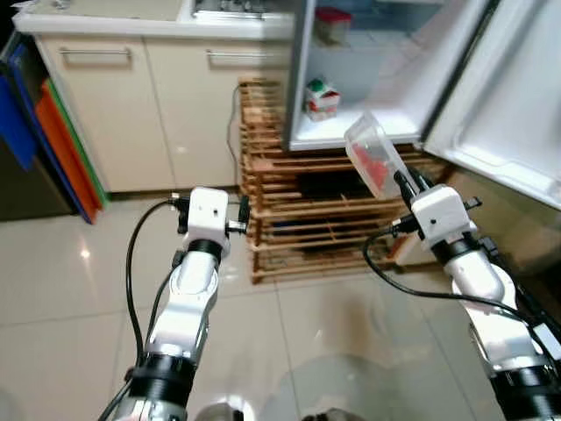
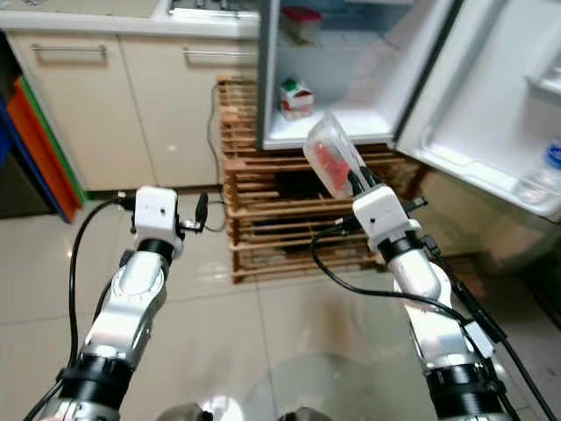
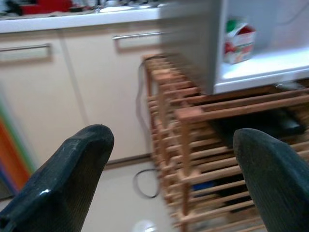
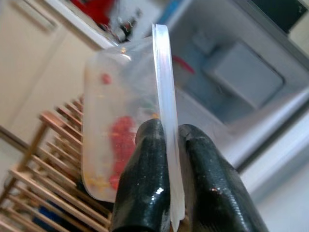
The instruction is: Restocking fridge
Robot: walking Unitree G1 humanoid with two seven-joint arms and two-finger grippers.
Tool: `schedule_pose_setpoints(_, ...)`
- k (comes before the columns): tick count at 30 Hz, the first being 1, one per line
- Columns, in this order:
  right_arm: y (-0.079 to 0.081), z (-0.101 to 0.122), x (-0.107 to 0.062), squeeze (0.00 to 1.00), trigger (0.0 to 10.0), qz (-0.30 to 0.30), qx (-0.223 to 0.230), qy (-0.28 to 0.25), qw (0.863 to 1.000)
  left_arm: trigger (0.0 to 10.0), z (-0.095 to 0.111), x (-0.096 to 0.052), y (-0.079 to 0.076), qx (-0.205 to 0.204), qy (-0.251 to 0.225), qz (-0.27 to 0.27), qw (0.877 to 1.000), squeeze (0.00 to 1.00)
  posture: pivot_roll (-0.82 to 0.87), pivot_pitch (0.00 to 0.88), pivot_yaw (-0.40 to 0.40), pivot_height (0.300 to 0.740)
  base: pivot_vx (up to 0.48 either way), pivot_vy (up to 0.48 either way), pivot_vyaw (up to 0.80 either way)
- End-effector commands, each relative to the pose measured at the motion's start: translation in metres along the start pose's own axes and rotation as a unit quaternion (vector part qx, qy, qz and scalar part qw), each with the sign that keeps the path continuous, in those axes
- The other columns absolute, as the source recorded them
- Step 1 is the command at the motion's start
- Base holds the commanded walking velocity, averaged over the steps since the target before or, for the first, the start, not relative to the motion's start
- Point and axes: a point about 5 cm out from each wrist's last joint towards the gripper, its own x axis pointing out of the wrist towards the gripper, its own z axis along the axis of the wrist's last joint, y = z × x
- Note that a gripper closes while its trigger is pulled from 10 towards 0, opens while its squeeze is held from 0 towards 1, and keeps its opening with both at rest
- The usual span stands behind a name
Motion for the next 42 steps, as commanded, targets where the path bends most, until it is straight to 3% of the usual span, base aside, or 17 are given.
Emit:
schedule_pose_setpoints(1, -0.01, 0.005, -0.009, 0.0, 0.0, 0.002, -0.03, -0.019, 0.999, 10.0, 0.003, 0.003, 0.002, -0.004, -0.003, 0.01, 1.0, 0.0, 0.07, 0.035, -0.021, 0.732, 0.0, 0.0, 0.0)
schedule_pose_setpoints(6, -0.025, 0.005, -0.025, 0.0, 0.0, -0.04, 0.001, -0.013, 0.999, 10.0, 0.002, 0.005, 0.002, -0.001, -0.002, 0.005, 1.0, 0.0, 0.05, 0.032, -0.003, 0.732, 0.0, 0.0, 0.0)
schedule_pose_setpoints(9, -0.044, -0.014, -0.051, 0.0, 0.0, -0.102, 0.153, 0.056, 0.981, 10.0, 0.002, 0.006, -0.006, 0.0, -0.001, -0.013, 1.0, 0.0, 0.02, 0.027, 0.021, 0.732, 0.0, 0.0, 0.0)
schedule_pose_setpoints(10, -0.044, -0.014, -0.051, 0.0, 0.0, -0.102, 0.153, 0.056, 0.981, 10.0, 0.002, 0.006, -0.006, 0.0, -0.001, -0.013, 1.0, 0.0, 0.02, 0.027, 0.021, 0.732, 0.0, 0.0, 0.0)
schedule_pose_setpoints(13, -0.063, -0.035, -0.071, 0.0, 0.0, -0.144, 0.247, 0.087, 0.954, 10.0, 0.005, 0.01, -0.015, 0.007, -0.006, -0.036, 0.999, 0.0, 0.0, 0.026, 0.054, 0.732, 0.0, 0.0, 0.0)
schedule_pose_setpoints(15, -0.062, -0.034, -0.072, 0.0, 0.0, -0.138, 0.259, 0.085, 0.952, 10.0, 0.005, 0.01, -0.015, 0.008, -0.007, -0.037, 0.999, 0.0, -0.01, 0.023, 0.064, 0.732, 0.0, 0.0, 0.0)
schedule_pose_setpoints(19, -0.073, -0.043, -0.103, 0.0, 0.0, -0.111, 0.348, 0.112, 0.924, 10.0, 0.008, 0.014, -0.021, 0.005, -0.009, -0.049, 0.999, 0.0, -0.03, 0.019, 0.085, 0.732, 0.0, 0.0, 0.0)
schedule_pose_setpoints(21, -0.082, -0.046, -0.113, 0.0, 0.0, -0.119, 0.354, 0.125, 0.919, 10.0, 0.009, 0.016, -0.022, 0.004, -0.009, -0.052, 0.999, 0.0, -0.04, 0.024, 0.096, 0.732, 0.0, 0.0, 0.0)
schedule_pose_setpoints(23, -0.091, -0.046, -0.118, 0.0, 0.0, -0.119, 0.334, 0.137, 0.925, 10.0, 0.01, 0.016, -0.023, 0.004, -0.009, -0.058, 0.998, 0.0, -0.04, 0.028, 0.101, 0.732, 0.0, 0.0, 0.0)
schedule_pose_setpoints(29, -0.121, -0.034, -0.115, 0.0, 0.0, -0.139, 0.314, 0.119, 0.932, 10.0, 0.011, 0.018, -0.026, 0.005, -0.012, -0.064, 0.998, 0.0, -0.05, 0.031, 0.097, 0.732, 0.0, 0.0, 0.0)
schedule_pose_setpoints(35, -0.128, -0.034, -0.108, 0.0, 0.0, -0.15, 0.321, 0.116, 0.928, 10.0, 0.014, 0.018, -0.025, -0.026, -0.019, -0.055, 0.998, 0.0, -0.04, 0.03, 0.083, 0.732, 0.0, 0.0, 0.0)
schedule_pose_setpoints(42, -0.12, -0.034, -0.096, 0.0, 0.0, -0.138, 0.333, 0.113, 0.926, 10.0, 0.016, 0.019, -0.028, -0.043, -0.016, -0.053, 0.998, 0.0, -0.04, 0.028, 0.077, 0.732, 0.386, 0.0, 0.0)
